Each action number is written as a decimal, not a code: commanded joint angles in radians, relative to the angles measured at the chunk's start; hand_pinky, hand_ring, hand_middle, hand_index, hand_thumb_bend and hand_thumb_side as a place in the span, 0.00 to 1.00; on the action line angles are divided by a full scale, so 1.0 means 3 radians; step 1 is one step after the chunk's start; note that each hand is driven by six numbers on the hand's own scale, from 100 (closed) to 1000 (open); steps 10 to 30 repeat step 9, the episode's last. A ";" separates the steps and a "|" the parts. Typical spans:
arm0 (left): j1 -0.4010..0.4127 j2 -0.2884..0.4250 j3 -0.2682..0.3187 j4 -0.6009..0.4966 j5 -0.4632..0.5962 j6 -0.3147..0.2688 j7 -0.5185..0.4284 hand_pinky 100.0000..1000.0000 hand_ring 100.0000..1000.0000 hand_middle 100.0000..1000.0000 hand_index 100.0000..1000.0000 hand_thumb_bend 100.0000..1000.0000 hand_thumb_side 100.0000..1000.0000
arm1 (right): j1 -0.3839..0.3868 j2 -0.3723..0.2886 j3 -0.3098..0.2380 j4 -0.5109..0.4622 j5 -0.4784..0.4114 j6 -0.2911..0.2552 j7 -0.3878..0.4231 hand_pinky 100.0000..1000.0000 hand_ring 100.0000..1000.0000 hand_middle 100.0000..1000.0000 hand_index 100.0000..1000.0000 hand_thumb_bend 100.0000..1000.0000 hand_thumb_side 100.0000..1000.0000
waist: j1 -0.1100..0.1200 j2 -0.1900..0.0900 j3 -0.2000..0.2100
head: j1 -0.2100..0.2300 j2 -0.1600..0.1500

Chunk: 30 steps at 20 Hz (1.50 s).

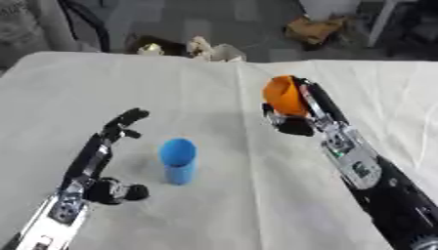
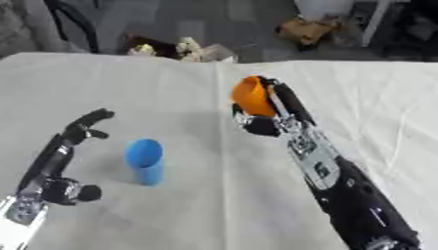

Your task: Pour the contents of one cup into another cup.

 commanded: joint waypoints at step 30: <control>-0.0072 0.0112 0.0134 -0.0216 0.0402 0.0147 -0.0111 0.71 1.00 0.86 0.96 1.00 0.87 | 0.0048 -0.0076 0.0185 -0.0273 0.0135 -0.0401 0.0461 0.98 0.77 0.77 0.97 0.50 0.60 | -0.0016 -0.0053 -0.0033 | 0.0004 -0.0022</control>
